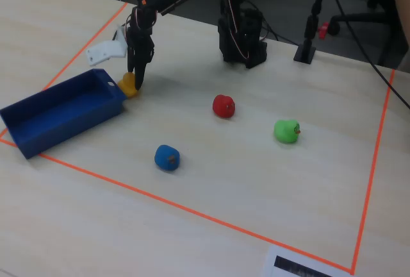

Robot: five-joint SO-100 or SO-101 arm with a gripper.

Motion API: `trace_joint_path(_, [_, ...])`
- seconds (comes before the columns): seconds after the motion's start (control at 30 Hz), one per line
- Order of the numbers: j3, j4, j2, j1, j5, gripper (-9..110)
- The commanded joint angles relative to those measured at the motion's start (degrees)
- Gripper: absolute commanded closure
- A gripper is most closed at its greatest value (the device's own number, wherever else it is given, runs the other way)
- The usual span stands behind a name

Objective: Grasp yellow duck and put it into box.

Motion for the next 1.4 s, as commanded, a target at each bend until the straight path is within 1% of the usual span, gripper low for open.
trace_joint_path(0.0, [-4.04, -2.37, -1.32, 0.62, -0.88, 68])
trace_joint_path(0.37, [-13.1, -3.52, -10.55, 0.26, -0.18, 68])
trace_joint_path(0.43, [-14.77, -3.6, -12.04, 0.53, -0.44, 70])
trace_joint_path(0.47, [-15.29, -3.78, -12.66, 0.62, -0.79, 75])
trace_joint_path(0.53, [-15.64, -5.71, -13.18, 0.79, 0.18, 99])
trace_joint_path(0.57, [-15.64, -6.86, -13.27, 0.97, 0.53, 101])
trace_joint_path(0.73, [-14.33, -8.35, -10.99, 1.41, 1.93, 101])
trace_joint_path(0.87, [-10.46, -5.98, -4.92, 2.55, 2.55, 101])
trace_joint_path(1.0, [-3.96, 0.88, 4.13, 5.8, 2.46, 101])
trace_joint_path(1.13, [3.78, 9.84, 13.8, 12.66, -0.35, 101])
trace_joint_path(1.2, [6.77, 12.13, 18.02, 16.52, -1.85, 101])
trace_joint_path(1.27, [7.82, 13.18, 21.71, 18.81, -1.85, 101])
trace_joint_path(1.37, [4.13, 14.41, 25.22, 17.49, 2.37, 101])
